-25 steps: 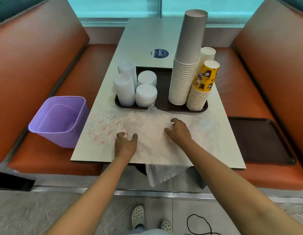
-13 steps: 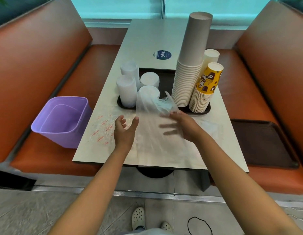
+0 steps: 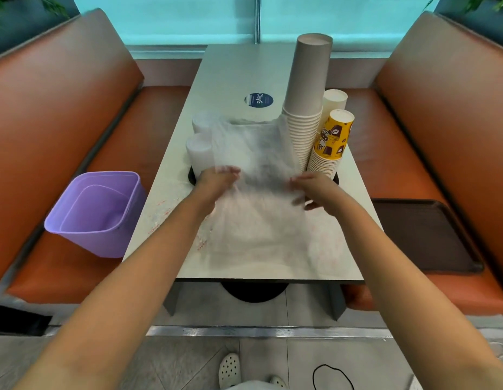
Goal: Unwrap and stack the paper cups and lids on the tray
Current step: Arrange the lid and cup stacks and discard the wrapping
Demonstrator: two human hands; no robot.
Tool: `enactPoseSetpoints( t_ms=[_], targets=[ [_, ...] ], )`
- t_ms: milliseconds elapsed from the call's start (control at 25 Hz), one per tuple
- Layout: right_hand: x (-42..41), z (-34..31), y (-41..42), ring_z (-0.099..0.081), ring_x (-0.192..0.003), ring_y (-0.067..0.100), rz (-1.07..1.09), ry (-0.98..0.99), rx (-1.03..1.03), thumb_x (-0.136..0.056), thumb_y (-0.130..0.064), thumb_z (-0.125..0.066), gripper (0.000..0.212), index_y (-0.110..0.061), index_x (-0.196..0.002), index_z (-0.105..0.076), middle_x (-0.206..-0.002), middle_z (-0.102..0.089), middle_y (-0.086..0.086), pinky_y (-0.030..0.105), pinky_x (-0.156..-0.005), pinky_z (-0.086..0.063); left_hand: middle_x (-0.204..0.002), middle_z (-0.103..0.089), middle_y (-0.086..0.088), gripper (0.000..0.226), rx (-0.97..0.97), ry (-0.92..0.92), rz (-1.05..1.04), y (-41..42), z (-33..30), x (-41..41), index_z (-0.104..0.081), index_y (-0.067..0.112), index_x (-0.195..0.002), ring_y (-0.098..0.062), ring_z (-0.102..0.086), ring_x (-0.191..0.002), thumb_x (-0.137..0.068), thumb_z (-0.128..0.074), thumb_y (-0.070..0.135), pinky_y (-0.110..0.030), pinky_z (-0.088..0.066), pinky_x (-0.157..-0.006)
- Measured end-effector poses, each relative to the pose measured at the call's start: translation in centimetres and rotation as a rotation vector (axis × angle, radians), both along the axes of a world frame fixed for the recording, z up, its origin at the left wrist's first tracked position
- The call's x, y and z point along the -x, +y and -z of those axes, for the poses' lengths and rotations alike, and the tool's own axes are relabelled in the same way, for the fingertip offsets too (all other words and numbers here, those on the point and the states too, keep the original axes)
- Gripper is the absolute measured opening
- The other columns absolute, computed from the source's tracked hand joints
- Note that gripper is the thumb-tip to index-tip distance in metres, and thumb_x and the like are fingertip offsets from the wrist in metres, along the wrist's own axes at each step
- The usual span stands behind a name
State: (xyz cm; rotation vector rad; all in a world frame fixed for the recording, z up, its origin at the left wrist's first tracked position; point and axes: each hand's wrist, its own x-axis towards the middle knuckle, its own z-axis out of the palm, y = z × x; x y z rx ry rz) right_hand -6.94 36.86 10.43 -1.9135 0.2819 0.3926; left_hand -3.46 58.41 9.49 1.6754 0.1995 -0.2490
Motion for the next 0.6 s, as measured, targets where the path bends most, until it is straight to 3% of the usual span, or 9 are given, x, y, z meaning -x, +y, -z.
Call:
enactPoseSetpoints(
  t_ms=[80,200,320,440,520,600],
  targets=[
    [-0.5,-1.0,0.0,-0.057,-0.07,0.011,0.135,-0.212,-0.051,-0.098,-0.019,-0.049,0.021,-0.014,-0.111,-0.065,-0.106,-0.067,0.006,0.021,-0.056,-0.044,-0.08,-0.06,0.007,0.019,-0.109,-0.139,0.037,-0.5,-2.4,-0.7,-0.065,0.008,-0.103,0.0,-0.055,-0.069,-0.09,-0.056,-0.001,-0.008,-0.044,-0.06],
    [-0.3,-2.0,-0.3,-0.057,-0.092,0.01,0.201,-0.503,-0.047,-0.096,-0.011,-0.052,0.021,-0.014,-0.11,-0.068,-0.107,-0.066,0.002,0.016,-0.075,-0.044,-0.085,-0.064,0.006,0.019,-0.085,-0.377,0.049,-0.8,-4.8,-1.2,-0.066,0.003,-0.1,0.013,-0.059,-0.065,-0.088,-0.055,-0.007,-0.002,-0.043,-0.066],
    [1.0,-1.1,-0.7,-0.058,-0.097,0.013,0.184,-0.586,-0.076,-0.094,-0.009,-0.056,0.019,-0.024,-0.098,-0.067,-0.101,-0.066,0.0,0.02,-0.078,-0.048,-0.085,-0.067,0.01,0.019,-0.091,-0.58,0.033,-0.8,-4.2,0.1,-0.071,0.013,-0.09,0.012,-0.061,-0.08,-0.085,-0.063,-0.004,-0.007,-0.044,-0.082],
    [3.0,2.4,-1.1,-0.06,-0.09,0.019,0.154,-0.628,-0.07,-0.089,-0.002,-0.06,0.022,-0.023,-0.094,-0.068,-0.097,-0.066,-0.001,0.033,-0.074,-0.051,-0.088,-0.069,0.017,0.022,-0.123,-0.708,0.046,-0.3,-0.6,2.6,-0.076,0.023,-0.082,0.002,-0.063,-0.089,-0.08,-0.069,0.002,-0.014,-0.047,-0.085],
    [4.9,5.3,-1.4,-0.06,-0.089,0.018,0.121,-0.632,0.023,-0.085,0.001,-0.065,0.023,-0.021,-0.09,-0.071,-0.096,-0.064,-0.008,0.03,-0.073,-0.047,-0.088,-0.071,0.004,0.009,-0.236,-0.742,0.031,0.1,2.6,4.5,-0.075,0.014,-0.082,-0.004,-0.064,-0.084,-0.074,-0.072,0.011,-0.01,-0.046,-0.077],
    [6.7,8.2,-2.0,-0.063,-0.089,0.024,0.009,-0.69,0.265,-0.08,0.0,-0.07,0.014,-0.012,-0.084,-0.075,-0.097,-0.065,0.001,0.024,-0.075,-0.046,-0.09,-0.067,-0.013,0.023,-0.385,-0.653,0.043,0.8,5.6,6.2,-0.073,-0.004,-0.089,-0.01,-0.063,-0.085,-0.071,-0.077,0.01,-0.002,-0.041,-0.073]
  ],
)
